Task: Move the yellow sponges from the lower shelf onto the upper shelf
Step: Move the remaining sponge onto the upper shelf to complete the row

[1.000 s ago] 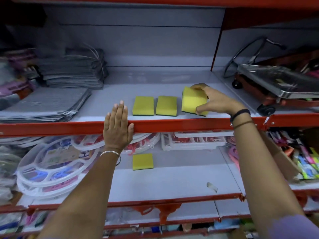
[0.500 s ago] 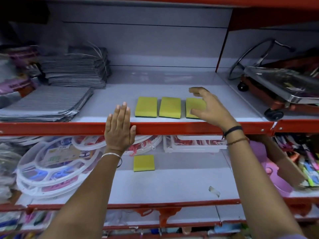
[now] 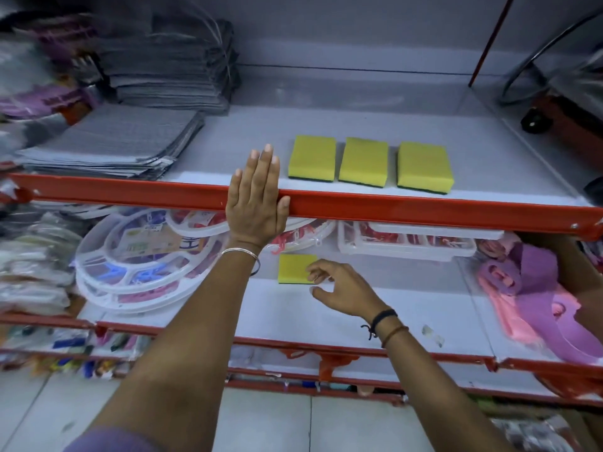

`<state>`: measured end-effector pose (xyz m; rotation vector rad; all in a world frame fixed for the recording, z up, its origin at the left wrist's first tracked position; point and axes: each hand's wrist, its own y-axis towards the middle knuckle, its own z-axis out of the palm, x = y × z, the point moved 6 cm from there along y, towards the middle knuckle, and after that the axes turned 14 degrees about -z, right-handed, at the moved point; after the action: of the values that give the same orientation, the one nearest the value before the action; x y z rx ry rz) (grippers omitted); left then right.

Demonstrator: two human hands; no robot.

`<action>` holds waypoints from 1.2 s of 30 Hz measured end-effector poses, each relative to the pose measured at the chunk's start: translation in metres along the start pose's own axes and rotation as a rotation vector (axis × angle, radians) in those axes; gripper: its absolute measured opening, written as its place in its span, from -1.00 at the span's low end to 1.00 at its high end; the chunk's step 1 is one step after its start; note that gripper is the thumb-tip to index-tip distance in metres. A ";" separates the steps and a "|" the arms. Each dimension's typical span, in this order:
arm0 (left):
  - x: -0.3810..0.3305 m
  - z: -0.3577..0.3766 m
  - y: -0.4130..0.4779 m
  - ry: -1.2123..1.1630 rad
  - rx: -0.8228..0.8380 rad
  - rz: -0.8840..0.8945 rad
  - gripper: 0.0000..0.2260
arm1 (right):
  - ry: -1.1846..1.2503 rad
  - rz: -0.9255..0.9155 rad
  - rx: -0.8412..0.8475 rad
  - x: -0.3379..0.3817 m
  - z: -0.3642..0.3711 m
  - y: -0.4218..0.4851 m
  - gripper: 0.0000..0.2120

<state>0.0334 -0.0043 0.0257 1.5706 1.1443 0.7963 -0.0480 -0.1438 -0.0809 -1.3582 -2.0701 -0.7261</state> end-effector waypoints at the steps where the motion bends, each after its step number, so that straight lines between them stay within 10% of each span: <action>1: -0.001 0.000 0.001 0.000 -0.003 0.000 -0.52 | -0.032 0.046 0.012 -0.014 0.009 0.004 -0.65; 15: 0.001 0.005 -0.002 0.017 -0.019 0.039 -0.52 | -0.415 0.260 0.324 -0.105 0.079 0.072 -0.16; 36: 0.000 -0.002 0.005 0.038 0.094 -0.057 -0.51 | -0.235 0.626 -0.015 -0.011 -0.012 -0.041 -0.19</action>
<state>0.0325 -0.0042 0.0314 1.5991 1.2641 0.7467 -0.0809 -0.1734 -0.0854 -2.0339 -1.6387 -0.3205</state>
